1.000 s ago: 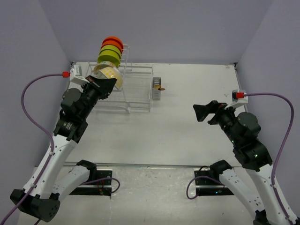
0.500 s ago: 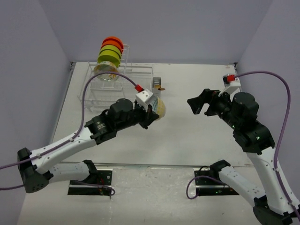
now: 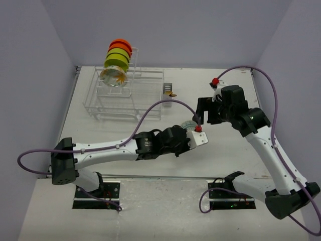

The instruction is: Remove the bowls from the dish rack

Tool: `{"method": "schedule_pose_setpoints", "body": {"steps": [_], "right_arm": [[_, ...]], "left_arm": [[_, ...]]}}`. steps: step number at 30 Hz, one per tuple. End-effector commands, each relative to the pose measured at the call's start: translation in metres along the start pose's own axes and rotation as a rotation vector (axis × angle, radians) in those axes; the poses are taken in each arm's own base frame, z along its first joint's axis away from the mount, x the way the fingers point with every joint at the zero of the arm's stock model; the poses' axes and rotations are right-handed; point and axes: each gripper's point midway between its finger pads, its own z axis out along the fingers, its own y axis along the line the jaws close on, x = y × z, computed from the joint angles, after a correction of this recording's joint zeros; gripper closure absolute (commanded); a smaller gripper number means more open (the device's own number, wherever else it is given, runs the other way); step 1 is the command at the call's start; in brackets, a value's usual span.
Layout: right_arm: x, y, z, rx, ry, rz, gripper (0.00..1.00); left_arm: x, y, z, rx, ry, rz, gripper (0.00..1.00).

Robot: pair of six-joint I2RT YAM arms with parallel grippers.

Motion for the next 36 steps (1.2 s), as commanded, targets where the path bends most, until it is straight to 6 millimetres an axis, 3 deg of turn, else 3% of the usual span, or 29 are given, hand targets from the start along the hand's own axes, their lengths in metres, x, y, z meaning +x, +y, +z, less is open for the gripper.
{"method": "schedule_pose_setpoints", "body": {"steps": [1,5,6,8,9,12,16,17,19,20,22,23,24,25,27,29,30,32,33,34,35,36], "right_arm": [[0.023,0.006,0.009,-0.032,0.105,-0.049,0.15],[0.047,-0.003,0.024,0.035,0.201,-0.083,0.27],[0.054,-0.004,0.027,0.043,0.229,-0.090,0.42],[0.059,-0.009,0.028,0.070,0.244,-0.087,0.58],[0.062,-0.012,0.029,0.092,0.257,-0.091,0.76],[0.063,-0.017,0.030,0.116,0.254,-0.092,1.00],[0.050,-0.018,0.029,0.133,0.172,-0.071,1.00],[0.046,-0.021,0.029,0.154,0.149,-0.063,1.00],[0.032,-0.025,0.035,0.170,0.092,-0.035,1.00],[0.021,-0.034,0.042,0.185,0.058,0.017,1.00],[0.010,-0.050,0.052,0.199,0.018,0.091,1.00],[-0.005,-0.058,0.060,0.196,-0.041,0.155,1.00],[-0.012,-0.085,0.061,0.242,-0.077,0.236,1.00],[-0.032,-0.095,0.065,0.247,-0.163,0.304,1.00],[-0.045,-0.127,0.075,0.323,-0.231,0.394,1.00],[-0.066,-0.146,0.088,0.359,-0.308,0.469,1.00],[-0.070,-0.161,0.108,0.405,-0.286,0.504,1.00],[-0.076,-0.179,0.129,0.428,-0.263,0.574,1.00],[-0.078,-0.190,0.151,0.442,-0.230,0.592,1.00],[-0.079,-0.195,0.162,0.432,-0.214,0.603,1.00],[-0.093,-0.202,0.167,0.429,-0.233,0.608,1.00],[-0.083,-0.212,0.188,0.449,-0.189,0.617,1.00]], "left_arm": [[-0.051,0.011,-0.003,-0.059,-0.110,0.144,1.00],[-0.053,0.010,0.004,-0.057,-0.086,0.173,1.00],[-0.053,0.011,0.004,-0.061,-0.083,0.177,1.00],[-0.053,0.013,0.005,-0.070,-0.072,0.185,1.00],[-0.050,0.014,0.005,-0.078,-0.057,0.193,1.00],[-0.051,0.017,0.005,-0.088,-0.044,0.189,1.00],[-0.049,0.023,0.006,-0.135,-0.029,0.158,1.00],[-0.048,0.027,0.006,-0.158,-0.021,0.150,0.95],[-0.046,0.037,0.002,-0.221,-0.012,0.108,0.50],[-0.046,0.040,-0.001,-0.242,-0.013,0.093,0.01],[-0.048,0.047,-0.015,-0.286,-0.029,0.043,0.00],[-0.050,0.050,-0.022,-0.312,-0.036,0.023,0.00],[-0.050,0.061,-0.037,-0.388,-0.041,-0.033,0.00],[-0.051,0.065,-0.045,-0.420,-0.045,-0.064,0.00],[-0.048,0.084,-0.072,-0.546,-0.044,-0.141,0.00],[-0.052,0.102,-0.097,-0.668,-0.074,-0.257,0.00],[-0.044,0.107,-0.111,-0.718,-0.062,-0.330,0.00],[-0.051,0.131,-0.142,-0.827,-0.084,-0.459,0.00],[-0.035,0.136,-0.154,-0.868,-0.028,-0.529,0.00],[-0.041,0.152,-0.172,-0.907,-0.052,-0.593,0.00],[-0.038,0.158,-0.188,-0.939,-0.061,-0.614,0.00],[-0.039,0.164,-0.198,-0.955,-0.085,-0.637,0.00]]}}
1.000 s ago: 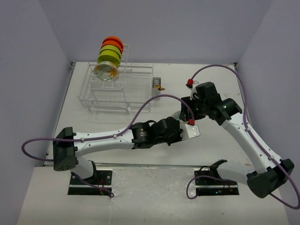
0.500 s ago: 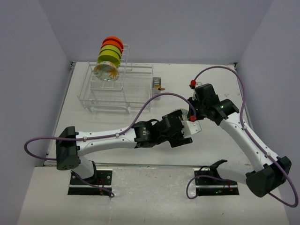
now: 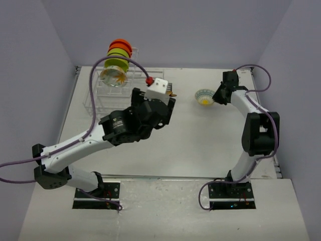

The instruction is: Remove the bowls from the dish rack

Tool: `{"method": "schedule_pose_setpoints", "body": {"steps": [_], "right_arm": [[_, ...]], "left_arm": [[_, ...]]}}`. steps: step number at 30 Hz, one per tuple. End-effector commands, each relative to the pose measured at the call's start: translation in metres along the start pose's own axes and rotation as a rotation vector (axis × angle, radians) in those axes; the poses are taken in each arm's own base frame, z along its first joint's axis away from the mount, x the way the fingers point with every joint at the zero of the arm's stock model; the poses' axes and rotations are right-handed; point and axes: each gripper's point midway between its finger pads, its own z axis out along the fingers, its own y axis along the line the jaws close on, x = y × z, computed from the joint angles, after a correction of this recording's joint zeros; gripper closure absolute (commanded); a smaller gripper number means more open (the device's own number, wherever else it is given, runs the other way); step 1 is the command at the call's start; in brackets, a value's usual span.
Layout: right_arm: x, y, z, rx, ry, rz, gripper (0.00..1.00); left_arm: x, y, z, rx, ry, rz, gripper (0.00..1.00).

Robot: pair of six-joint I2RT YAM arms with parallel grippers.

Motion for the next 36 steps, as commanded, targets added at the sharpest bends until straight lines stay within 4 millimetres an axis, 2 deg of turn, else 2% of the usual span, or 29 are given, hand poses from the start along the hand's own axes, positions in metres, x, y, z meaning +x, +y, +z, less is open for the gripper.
{"method": "schedule_pose_setpoints", "body": {"steps": [1,2,3,4,6,7,9,10,12,13,16,17,18,19,20,23,24,25,26,27,28,29,30,31,32,33,34,35,36], "right_arm": [[-0.044,0.024,0.033,-0.052,-0.082,0.083,1.00],[-0.045,0.026,0.041,-0.049,-0.069,0.075,1.00],[-0.047,0.030,0.056,-0.049,-0.056,0.068,1.00],[-0.055,0.037,0.061,-0.064,-0.064,0.070,1.00],[-0.046,0.037,0.081,-0.070,-0.010,0.092,1.00],[-0.044,0.037,0.086,-0.064,-0.001,0.098,1.00],[-0.053,0.041,0.093,-0.057,-0.008,0.098,0.98],[-0.063,0.046,0.091,-0.055,-0.015,0.095,0.97],[-0.064,0.048,0.095,-0.040,0.010,0.089,0.95],[-0.059,0.044,0.098,-0.020,0.040,0.087,0.84],[-0.060,0.047,0.104,-0.013,0.054,0.084,0.72],[-0.061,0.046,0.100,-0.014,0.050,0.082,0.59],[-0.063,0.047,0.096,-0.019,0.040,0.084,0.49],[-0.065,0.048,0.092,-0.028,0.026,0.084,0.40],[-0.068,0.047,0.080,-0.030,0.009,0.083,0.38],[-0.074,0.044,0.057,-0.032,-0.028,0.076,0.33],[-0.091,0.050,0.031,-0.058,-0.091,0.074,0.28],[-0.089,0.045,0.021,-0.051,-0.104,0.075,0.24],[-0.094,0.046,0.007,-0.064,-0.128,0.075,0.18],[-0.108,0.053,-0.031,-0.110,-0.192,0.070,0.07],[-0.100,0.050,-0.042,-0.134,-0.192,0.065,0.02],[-0.099,0.053,-0.059,-0.171,-0.211,0.057,0.01],[-0.112,0.064,-0.108,-0.272,-0.306,0.056,0.01],[-0.083,0.061,-0.111,-0.329,-0.250,0.042,0.01],[-0.076,0.065,-0.128,-0.393,-0.260,0.050,0.01],[-0.078,0.073,-0.171,-0.501,-0.337,0.047,0.01],[-0.041,0.072,-0.169,-0.577,-0.247,0.033,0.01],[-0.030,0.075,-0.183,-0.643,-0.239,0.046,0.01],[-0.027,0.079,-0.218,-0.747,-0.299,0.032,0.01]], "left_arm": [[-0.014,0.084,-0.026,-0.226,-0.028,-0.223,0.00],[-0.013,0.088,-0.028,-0.222,-0.032,-0.235,0.00],[-0.025,0.096,-0.036,-0.198,-0.077,-0.288,0.00],[-0.029,0.100,-0.042,-0.179,-0.107,-0.321,0.00],[-0.032,0.106,-0.046,-0.178,-0.129,-0.348,0.00],[-0.035,0.112,-0.051,-0.185,-0.145,-0.364,0.00],[-0.036,0.120,-0.055,-0.206,-0.160,-0.382,0.00],[-0.039,0.129,-0.061,-0.233,-0.180,-0.403,0.00],[-0.042,0.139,-0.065,-0.259,-0.207,-0.437,0.00],[-0.043,0.144,-0.067,-0.275,-0.220,-0.451,0.00],[-0.049,0.170,-0.068,-0.396,-0.273,-0.477,0.00],[-0.049,0.174,-0.062,-0.426,-0.268,-0.470,0.00],[-0.052,0.189,-0.057,-0.471,-0.266,-0.488,0.00],[-0.053,0.193,-0.050,-0.479,-0.255,-0.492,0.00],[-0.056,0.198,-0.035,-0.461,-0.244,-0.504,0.00],[-0.065,0.196,-0.014,-0.389,-0.242,-0.548,0.00],[-0.069,0.208,-0.010,-0.402,-0.249,-0.576,0.00],[-0.073,0.203,-0.003,-0.358,-0.247,-0.599,0.00],[-0.076,0.211,-0.001,-0.359,-0.260,-0.635,0.00],[-0.080,0.213,0.000,-0.350,-0.276,-0.665,0.00],[-0.087,0.211,0.001,-0.312,-0.302,-0.702,0.00],[-0.090,0.219,0.001,-0.312,-0.324,-0.744,0.00],[-0.093,0.221,0.003,-0.298,-0.333,-0.772,0.00],[-0.095,0.218,0.005,-0.261,-0.345,-0.840,0.00],[-0.096,0.224,0.008,-0.256,-0.358,-0.870,0.00],[-0.097,0.226,0.012,-0.239,-0.369,-0.901,0.00],[-0.101,0.217,0.018,-0.166,-0.369,-0.971,0.00],[-0.095,0.227,0.026,-0.169,-0.358,-1.014,0.00],[-0.094,0.226,0.032,-0.135,-0.348,-1.049,0.00]]}}
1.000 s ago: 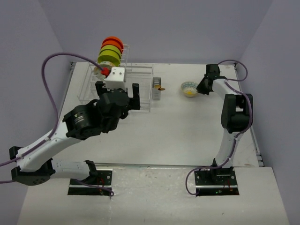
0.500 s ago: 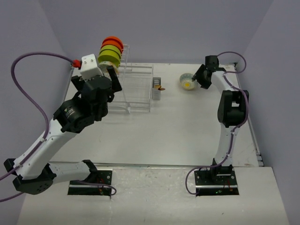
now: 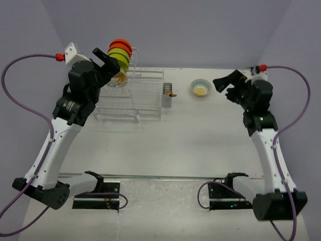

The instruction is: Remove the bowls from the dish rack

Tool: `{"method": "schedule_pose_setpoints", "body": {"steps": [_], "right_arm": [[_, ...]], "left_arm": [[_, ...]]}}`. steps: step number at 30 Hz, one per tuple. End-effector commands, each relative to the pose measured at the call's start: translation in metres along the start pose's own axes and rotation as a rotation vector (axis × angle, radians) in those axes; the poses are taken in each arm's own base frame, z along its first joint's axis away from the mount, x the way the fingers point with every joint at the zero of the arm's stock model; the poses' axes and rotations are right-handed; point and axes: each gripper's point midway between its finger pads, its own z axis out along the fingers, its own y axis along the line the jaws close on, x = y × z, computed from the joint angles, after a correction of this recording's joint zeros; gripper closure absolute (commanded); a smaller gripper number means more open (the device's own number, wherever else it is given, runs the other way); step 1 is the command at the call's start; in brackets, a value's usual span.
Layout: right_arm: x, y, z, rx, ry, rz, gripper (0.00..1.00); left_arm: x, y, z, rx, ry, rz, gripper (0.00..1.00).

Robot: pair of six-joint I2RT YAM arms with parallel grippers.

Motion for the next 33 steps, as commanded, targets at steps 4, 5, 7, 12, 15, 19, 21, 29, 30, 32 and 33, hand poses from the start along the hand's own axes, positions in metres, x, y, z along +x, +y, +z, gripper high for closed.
{"method": "schedule_pose_setpoints", "body": {"steps": [4,5,7,12,15,19,21,29,30,32,33], "right_arm": [[0.069,0.033,-0.072,-0.371,0.089,0.070,0.01],[0.073,0.034,-0.079,-0.389,0.089,0.066,0.01],[0.079,0.034,-0.093,-0.407,0.085,0.041,0.01],[0.101,0.021,-0.109,-0.397,0.109,0.027,0.01],[0.107,0.021,-0.120,-0.414,0.106,0.026,0.01],[0.103,0.024,-0.133,-0.424,0.078,0.004,0.01],[0.098,0.027,-0.141,-0.426,0.061,-0.007,0.01],[0.090,0.035,-0.157,-0.444,0.023,-0.026,0.01],[0.089,0.035,-0.158,-0.443,0.016,-0.032,0.01],[0.086,0.034,-0.158,-0.432,0.006,-0.039,0.01],[0.086,0.034,-0.157,-0.426,0.005,-0.044,0.01]], "left_arm": [[0.016,-0.011,0.024,0.142,0.088,-0.437,0.02],[0.016,-0.010,0.026,0.148,0.077,-0.461,0.02],[0.006,-0.013,0.029,0.174,0.029,-0.494,0.02],[0.014,-0.004,0.050,0.134,0.010,-0.528,0.04],[0.022,0.005,0.065,0.111,-0.006,-0.550,0.06],[0.030,0.015,0.078,0.077,-0.008,-0.560,0.13],[0.031,0.019,0.082,0.060,-0.022,-0.560,0.21],[0.038,0.044,0.100,-0.015,-0.041,-0.568,0.41],[0.041,0.048,0.104,-0.024,-0.035,-0.568,0.47],[0.045,0.048,0.107,-0.027,-0.024,-0.569,0.49],[0.048,0.049,0.108,-0.028,-0.013,-0.572,0.51]]}}
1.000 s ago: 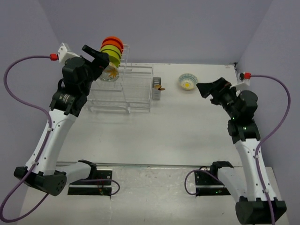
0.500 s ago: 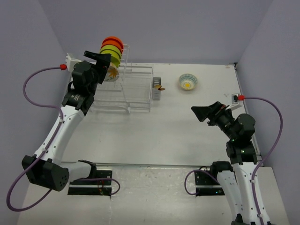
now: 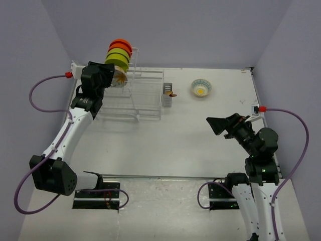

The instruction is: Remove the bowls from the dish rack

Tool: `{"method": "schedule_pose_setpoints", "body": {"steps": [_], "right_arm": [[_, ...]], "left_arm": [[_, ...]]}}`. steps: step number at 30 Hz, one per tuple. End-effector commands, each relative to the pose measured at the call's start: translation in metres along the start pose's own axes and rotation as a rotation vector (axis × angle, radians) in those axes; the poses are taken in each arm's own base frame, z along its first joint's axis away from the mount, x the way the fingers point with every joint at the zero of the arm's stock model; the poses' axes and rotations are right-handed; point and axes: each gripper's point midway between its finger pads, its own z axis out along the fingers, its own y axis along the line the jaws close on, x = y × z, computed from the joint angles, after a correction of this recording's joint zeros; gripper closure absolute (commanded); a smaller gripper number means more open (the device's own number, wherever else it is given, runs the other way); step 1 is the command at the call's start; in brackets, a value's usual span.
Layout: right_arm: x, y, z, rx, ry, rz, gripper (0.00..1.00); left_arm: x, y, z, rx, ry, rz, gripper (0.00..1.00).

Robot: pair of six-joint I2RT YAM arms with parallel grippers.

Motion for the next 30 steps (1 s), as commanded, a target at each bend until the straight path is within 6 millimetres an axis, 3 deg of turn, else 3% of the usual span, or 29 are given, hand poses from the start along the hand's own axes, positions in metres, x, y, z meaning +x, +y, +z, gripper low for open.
{"method": "schedule_pose_setpoints", "body": {"steps": [1,2,5,11,16,21,25,30], "right_arm": [[-0.012,0.010,-0.005,-0.005,-0.021,-0.045,0.01],[-0.014,0.013,-0.006,-0.005,-0.021,-0.050,0.01],[-0.017,0.016,-0.008,-0.006,-0.027,-0.061,0.01],[-0.022,0.020,-0.011,-0.011,-0.052,-0.072,0.01],[-0.025,0.022,-0.011,-0.015,-0.061,-0.074,0.01],[-0.029,0.025,-0.013,-0.015,-0.071,-0.079,0.01],[-0.030,0.024,-0.011,-0.017,-0.075,-0.081,0.01],[-0.027,0.023,-0.004,-0.027,-0.052,-0.066,0.01]], "left_arm": [[-0.002,0.002,0.010,0.004,-0.019,-0.037,0.52],[0.000,0.004,0.011,0.000,-0.011,-0.042,0.54],[0.001,0.002,0.011,0.005,-0.003,-0.050,0.76],[0.003,0.001,0.002,0.008,0.015,-0.086,1.00],[0.001,-0.005,-0.006,0.043,0.019,-0.114,1.00],[-0.005,-0.028,-0.021,0.125,0.030,-0.136,1.00],[-0.018,-0.058,-0.042,0.258,0.012,-0.131,1.00],[-0.028,-0.081,-0.066,0.355,0.004,-0.115,1.00]]}}
